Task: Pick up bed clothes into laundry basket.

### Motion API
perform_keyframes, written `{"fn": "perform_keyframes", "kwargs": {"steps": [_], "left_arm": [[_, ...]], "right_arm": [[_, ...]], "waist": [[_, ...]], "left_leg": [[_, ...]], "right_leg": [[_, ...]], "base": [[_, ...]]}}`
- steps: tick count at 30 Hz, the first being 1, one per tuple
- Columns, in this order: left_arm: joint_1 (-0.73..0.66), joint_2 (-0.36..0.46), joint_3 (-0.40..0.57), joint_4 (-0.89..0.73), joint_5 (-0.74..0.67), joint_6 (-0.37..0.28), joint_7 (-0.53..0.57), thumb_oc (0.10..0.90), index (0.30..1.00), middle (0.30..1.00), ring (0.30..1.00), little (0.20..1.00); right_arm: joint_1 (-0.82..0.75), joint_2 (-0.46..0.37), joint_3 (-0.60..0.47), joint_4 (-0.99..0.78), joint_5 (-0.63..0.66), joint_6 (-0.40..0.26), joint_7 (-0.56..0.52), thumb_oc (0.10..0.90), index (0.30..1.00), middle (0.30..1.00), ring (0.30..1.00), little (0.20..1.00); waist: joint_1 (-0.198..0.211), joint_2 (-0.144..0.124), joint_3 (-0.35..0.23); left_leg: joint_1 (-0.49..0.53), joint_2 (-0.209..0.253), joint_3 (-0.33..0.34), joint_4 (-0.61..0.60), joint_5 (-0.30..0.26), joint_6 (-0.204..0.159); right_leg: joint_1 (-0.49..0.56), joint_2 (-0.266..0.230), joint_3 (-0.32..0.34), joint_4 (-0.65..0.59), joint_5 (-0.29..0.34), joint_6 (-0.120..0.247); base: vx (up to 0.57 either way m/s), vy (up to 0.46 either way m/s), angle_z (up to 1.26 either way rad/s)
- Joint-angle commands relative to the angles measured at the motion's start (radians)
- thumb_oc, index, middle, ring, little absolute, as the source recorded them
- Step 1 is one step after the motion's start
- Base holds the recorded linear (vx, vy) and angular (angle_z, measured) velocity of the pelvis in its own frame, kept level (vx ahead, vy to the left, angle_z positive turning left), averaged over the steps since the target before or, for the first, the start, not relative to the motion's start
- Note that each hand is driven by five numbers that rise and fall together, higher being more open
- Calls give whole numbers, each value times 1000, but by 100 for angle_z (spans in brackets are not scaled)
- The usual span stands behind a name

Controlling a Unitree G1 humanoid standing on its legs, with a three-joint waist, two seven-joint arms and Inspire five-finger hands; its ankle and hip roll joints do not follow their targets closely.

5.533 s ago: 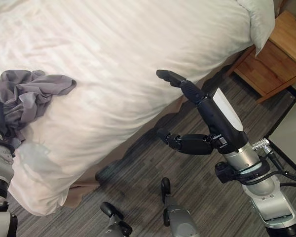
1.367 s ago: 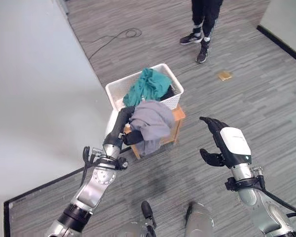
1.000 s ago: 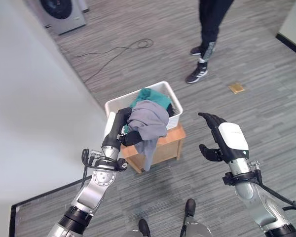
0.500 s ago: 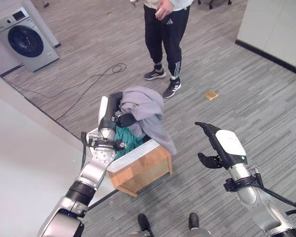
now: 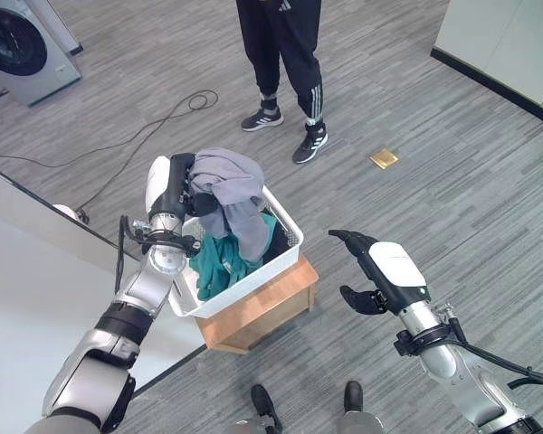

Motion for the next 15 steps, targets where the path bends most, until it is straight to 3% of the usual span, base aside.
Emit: {"fn": "perform_keyframes", "kwargs": {"steps": [1, 12, 14, 15], "left_arm": [[-248, 75, -2, 89, 110, -34, 81, 400, 300, 300, 300, 300], [-334, 142, -41, 171, 230, 17, 109, 400, 300, 300, 300, 300], [-352, 151, -45, 178, 232, 21, 116, 400, 300, 300, 300, 300], [-381, 168, -61, 198, 247, 32, 117, 544, 516, 516, 516, 516]], "right_arm": [[-22, -34, -51, -124, -7, -78, -34, 800, 900, 900, 900, 900], [-51, -41, -24, -133, -17, -85, -60, 800, 900, 900, 900, 900], [-64, -39, -15, -134, -20, -85, -67, 800, 900, 900, 900, 900], [-71, -37, -3, -138, -19, -86, -67, 800, 900, 900, 900, 900]], "waist": [[13, -29, -74], [29, -120, 18], [28, -130, 37], [28, -138, 46]], "left_leg": [[29, 49, 31, 3, -105, -61], [-74, 77, 22, 3, -103, -66], [-92, 81, 36, 3, -78, -59], [-94, 85, 21, 3, -96, -68]], "right_leg": [[48, -38, -40, 6, -113, 95], [-61, -24, -20, 9, -96, 101], [-79, -22, -32, 10, -78, 94], [-83, -20, -22, 10, -88, 101]], "base": [[-20, 45, 11], [-50, 21, -3], [-74, 10, -2], [-31, 4, -1]]}}
